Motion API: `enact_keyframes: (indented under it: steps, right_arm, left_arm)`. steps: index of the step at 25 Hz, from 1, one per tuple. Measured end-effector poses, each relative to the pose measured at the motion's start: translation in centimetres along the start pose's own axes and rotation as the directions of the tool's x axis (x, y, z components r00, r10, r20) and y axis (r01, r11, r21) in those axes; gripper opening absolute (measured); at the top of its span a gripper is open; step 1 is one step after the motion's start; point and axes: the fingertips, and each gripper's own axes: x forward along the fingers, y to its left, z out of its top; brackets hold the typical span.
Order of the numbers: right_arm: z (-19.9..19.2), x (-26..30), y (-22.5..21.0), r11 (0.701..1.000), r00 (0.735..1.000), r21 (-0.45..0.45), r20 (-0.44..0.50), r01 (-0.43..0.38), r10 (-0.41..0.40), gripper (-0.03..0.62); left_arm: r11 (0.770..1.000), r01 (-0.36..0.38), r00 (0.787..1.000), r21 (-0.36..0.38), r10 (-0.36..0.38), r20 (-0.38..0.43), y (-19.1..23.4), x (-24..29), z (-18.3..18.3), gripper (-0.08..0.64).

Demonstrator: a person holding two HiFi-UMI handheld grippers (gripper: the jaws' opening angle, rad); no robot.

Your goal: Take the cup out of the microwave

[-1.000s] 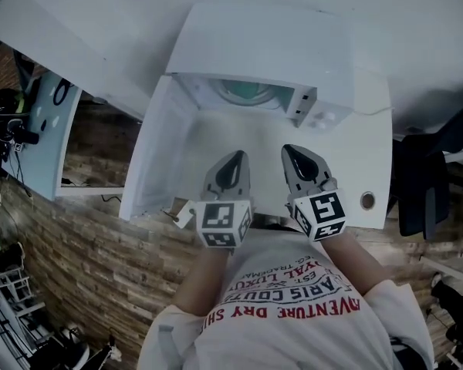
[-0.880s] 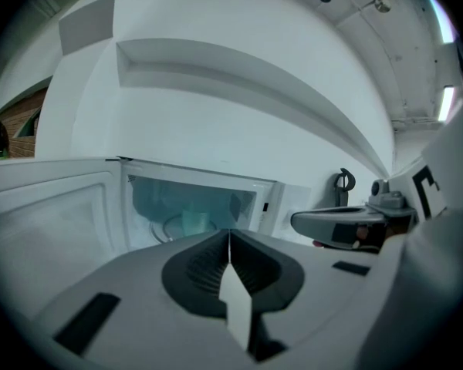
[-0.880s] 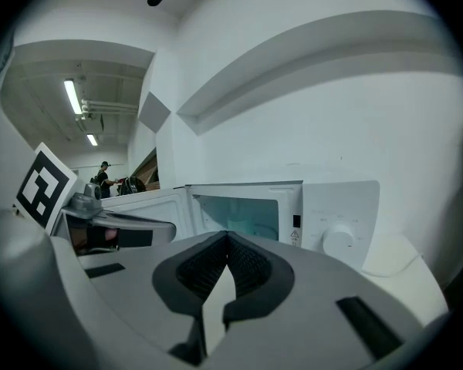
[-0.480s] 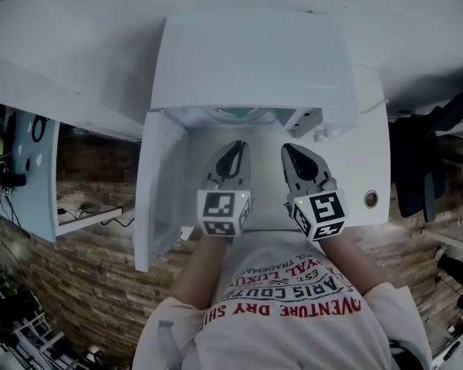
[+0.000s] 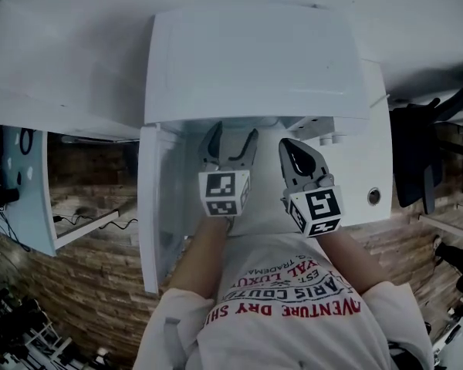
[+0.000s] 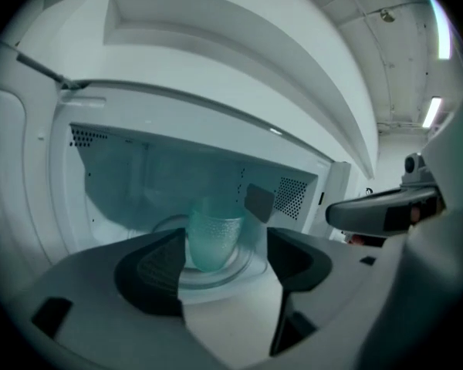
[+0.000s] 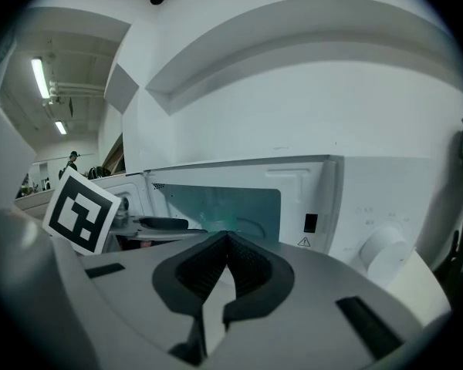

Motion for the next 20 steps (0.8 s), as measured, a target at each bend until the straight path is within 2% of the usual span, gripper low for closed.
enact_keyframes:
  steps: [5,8,11,15,20]
  right_arm:
    - [-0.7,0.8,-0.4,1.0,0.999,0.011,-0.035,0.006,-0.006,0.01]
    - [-1.2,1.3,-0.3,1.0,0.998,0.018,-0.057,-0.003,0.004,0.011]
    - [-1.5,1.8,-0.2,1.0,0.997,0.021,-0.07,-0.006,0.007,0.011]
    - [-1.6,2.1,0.1,1.0,0.997,0.021,-0.079,-0.008,0.009,0.011]
    - [-1.7,2.1,-0.1,0.999,0.996,0.043,-0.09,-0.002,0.006,0.011]
  left_arm:
    - [1.0,0.015,1.0,-0.004,-0.015,0.014,1.0,2.6,-0.6,0.401]
    - [0.999,0.009,1.0,0.042,-0.009,0.019,1.6,4.2,-1.0,0.424]
    - [0.993,0.007,0.999,0.121,-0.013,0.047,1.9,5.4,-0.3,0.426]
    - [0.983,0.03,0.997,0.18,-0.044,0.071,1.8,6.5,0.3,0.426]
    - [0.978,0.055,0.997,0.201,-0.066,0.046,1.6,7.7,-0.3,0.425]
